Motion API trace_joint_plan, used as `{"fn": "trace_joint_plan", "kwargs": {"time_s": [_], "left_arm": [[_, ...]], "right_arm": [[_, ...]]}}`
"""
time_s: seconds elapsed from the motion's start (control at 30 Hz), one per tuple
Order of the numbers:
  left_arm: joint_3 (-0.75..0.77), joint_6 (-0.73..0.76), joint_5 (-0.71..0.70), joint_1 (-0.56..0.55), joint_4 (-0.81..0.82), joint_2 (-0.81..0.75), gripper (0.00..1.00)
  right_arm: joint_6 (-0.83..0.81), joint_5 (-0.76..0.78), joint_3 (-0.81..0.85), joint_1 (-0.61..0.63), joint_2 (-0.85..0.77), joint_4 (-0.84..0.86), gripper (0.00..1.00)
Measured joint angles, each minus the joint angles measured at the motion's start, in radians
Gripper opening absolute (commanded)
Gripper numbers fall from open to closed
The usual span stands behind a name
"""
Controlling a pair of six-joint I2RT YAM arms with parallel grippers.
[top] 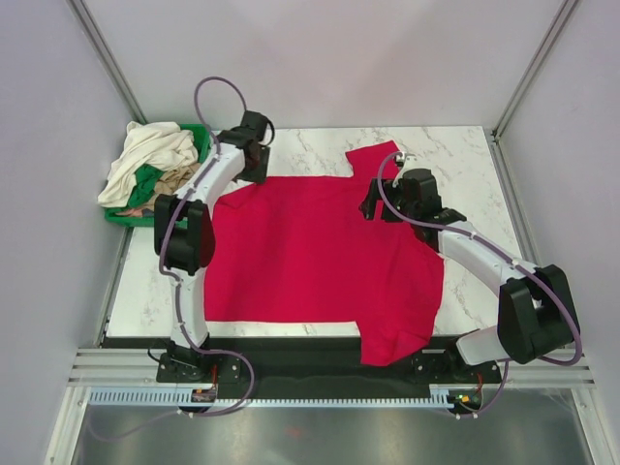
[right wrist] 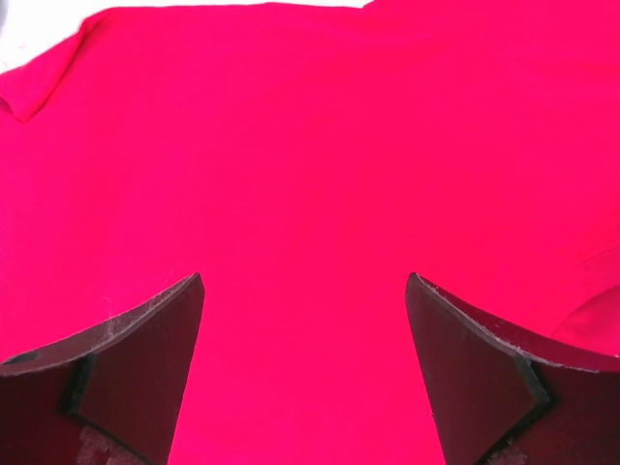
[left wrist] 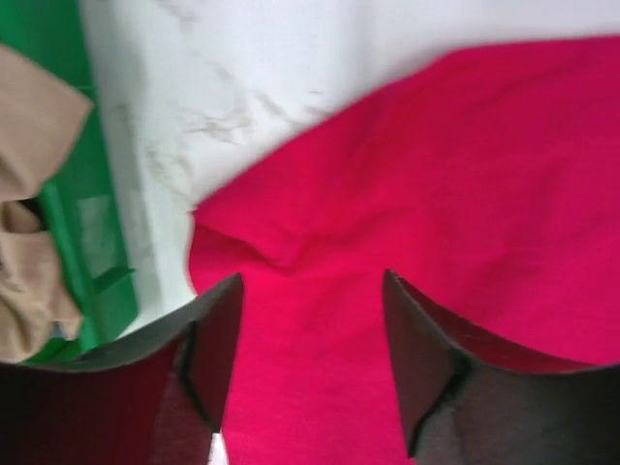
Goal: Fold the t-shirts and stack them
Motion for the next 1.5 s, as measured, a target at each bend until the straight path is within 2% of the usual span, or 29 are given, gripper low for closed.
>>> {"fn": "trace_joint_plan", "kwargs": {"time_s": [0.07, 0.13, 0.43, 0.77, 1.2, 1.5], "left_arm": [[-0.005, 0.025, -0.016, -0.062, 0.005, 0.004, 0.55], [-0.014, 0.041, -0.022, -0.087, 0.004, 0.011, 0.52], [-0.027, 0.065, -0.076, -0.042, 0.001, 0.089, 0.51], [-0.027, 0.093, -0.115, -0.045, 0.000, 0.179, 0.52], [-0.020, 0.100, -0.136, -0.028, 0.001, 0.188, 0.42], [-0.019, 0.100, -0.139, -0.018, 0.000, 0.188, 0.40]], "right_arm": [[-0.007, 0.007, -0.004, 0.000, -0.003, -0.005, 0.93], [-0.011, 0.013, -0.008, 0.000, -0.007, -0.009, 0.93], [-0.025, 0.027, -0.016, 0.000, -0.010, -0.013, 0.93], [-0.031, 0.032, -0.019, 0.000, -0.010, -0.015, 0.93], [-0.032, 0.033, -0.029, 0.000, -0.010, -0.016, 0.92], [-0.032, 0.033, -0.029, 0.000, -0.010, -0.015, 0.92]]}}
